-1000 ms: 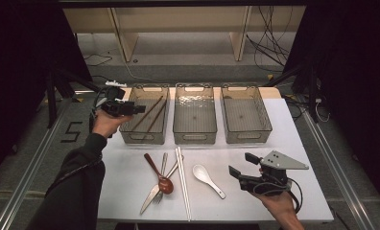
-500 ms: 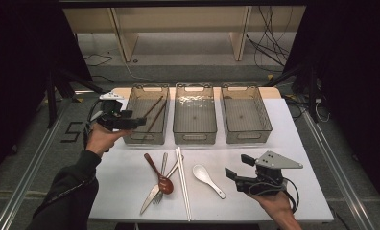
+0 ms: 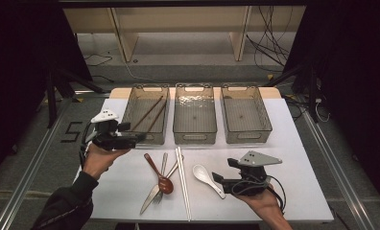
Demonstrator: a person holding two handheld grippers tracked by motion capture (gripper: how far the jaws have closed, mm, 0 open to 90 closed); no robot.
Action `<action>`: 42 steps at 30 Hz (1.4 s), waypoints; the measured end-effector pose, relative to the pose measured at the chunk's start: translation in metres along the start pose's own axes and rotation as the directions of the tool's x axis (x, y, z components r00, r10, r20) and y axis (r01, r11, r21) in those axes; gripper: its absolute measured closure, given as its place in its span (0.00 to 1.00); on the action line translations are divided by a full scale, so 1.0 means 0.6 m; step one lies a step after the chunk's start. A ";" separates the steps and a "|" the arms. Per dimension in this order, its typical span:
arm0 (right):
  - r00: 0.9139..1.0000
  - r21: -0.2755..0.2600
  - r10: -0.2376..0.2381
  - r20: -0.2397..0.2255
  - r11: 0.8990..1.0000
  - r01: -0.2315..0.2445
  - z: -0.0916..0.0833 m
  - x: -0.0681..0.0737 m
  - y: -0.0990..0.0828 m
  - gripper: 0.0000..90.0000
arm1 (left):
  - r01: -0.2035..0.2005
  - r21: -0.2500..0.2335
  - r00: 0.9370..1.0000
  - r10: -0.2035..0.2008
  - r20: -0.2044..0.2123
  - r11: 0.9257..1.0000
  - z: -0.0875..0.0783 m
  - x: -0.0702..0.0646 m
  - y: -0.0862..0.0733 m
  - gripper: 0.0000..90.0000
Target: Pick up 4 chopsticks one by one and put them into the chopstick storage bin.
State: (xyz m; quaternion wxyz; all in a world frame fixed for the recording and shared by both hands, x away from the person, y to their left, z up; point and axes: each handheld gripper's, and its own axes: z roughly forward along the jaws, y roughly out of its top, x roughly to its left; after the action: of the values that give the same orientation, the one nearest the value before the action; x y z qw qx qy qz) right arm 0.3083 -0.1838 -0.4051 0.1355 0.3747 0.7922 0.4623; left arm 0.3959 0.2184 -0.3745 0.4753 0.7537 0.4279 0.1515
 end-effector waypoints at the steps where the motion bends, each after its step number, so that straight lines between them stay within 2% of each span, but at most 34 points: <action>1: 1.000 0.003 -0.001 -0.001 1.000 0.001 0.003 0.001 0.001 0.31 | 0.003 0.003 1.000 -0.003 0.001 1.000 -0.002 -0.002 -0.006 0.21; 7: 1.000 0.035 -0.012 -0.011 0.999 0.013 0.020 0.011 0.005 0.32 | 0.002 -0.011 1.000 -0.002 0.009 1.000 -0.008 -0.018 -0.032 0.21; 16: 0.999 0.070 -0.030 -0.032 0.997 0.032 0.038 0.023 0.008 0.33 | -0.058 -0.004 0.998 0.058 0.017 0.998 -0.014 -0.047 -0.051 0.21; 20: 0.999 0.094 -0.036 -0.040 0.995 0.040 0.049 0.030 0.008 0.34 | -0.066 0.020 0.997 0.066 0.037 0.998 -0.015 -0.048 -0.061 0.19; 23: 0.998 0.111 -0.045 -0.047 0.993 0.050 0.058 0.036 0.008 0.34 | -0.059 0.016 0.997 0.059 0.044 0.998 -0.017 -0.047 -0.065 0.18; 30: 0.997 0.150 -0.053 -0.061 0.987 0.062 0.079 0.047 0.010 0.35 | -0.071 -0.024 0.997 0.071 0.037 0.997 -0.026 -0.052 -0.071 0.18; 33: 0.996 0.164 -0.064 -0.065 0.984 0.074 0.087 0.051 0.010 0.36 | -0.078 -0.019 0.996 0.078 0.033 0.997 -0.027 -0.053 -0.074 0.18; 42: 0.997 0.205 -0.054 -0.059 0.977 0.065 0.107 0.057 0.010 0.41 | -0.084 -0.031 0.996 0.085 0.025 0.996 -0.032 -0.056 -0.077 0.18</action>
State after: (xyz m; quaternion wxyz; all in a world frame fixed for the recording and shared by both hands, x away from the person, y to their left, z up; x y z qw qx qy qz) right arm 0.3236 -0.1168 -0.4299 0.0885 0.3506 0.8501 0.3828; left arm 0.3411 0.2115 -0.3980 0.4854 0.7657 0.3871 0.1678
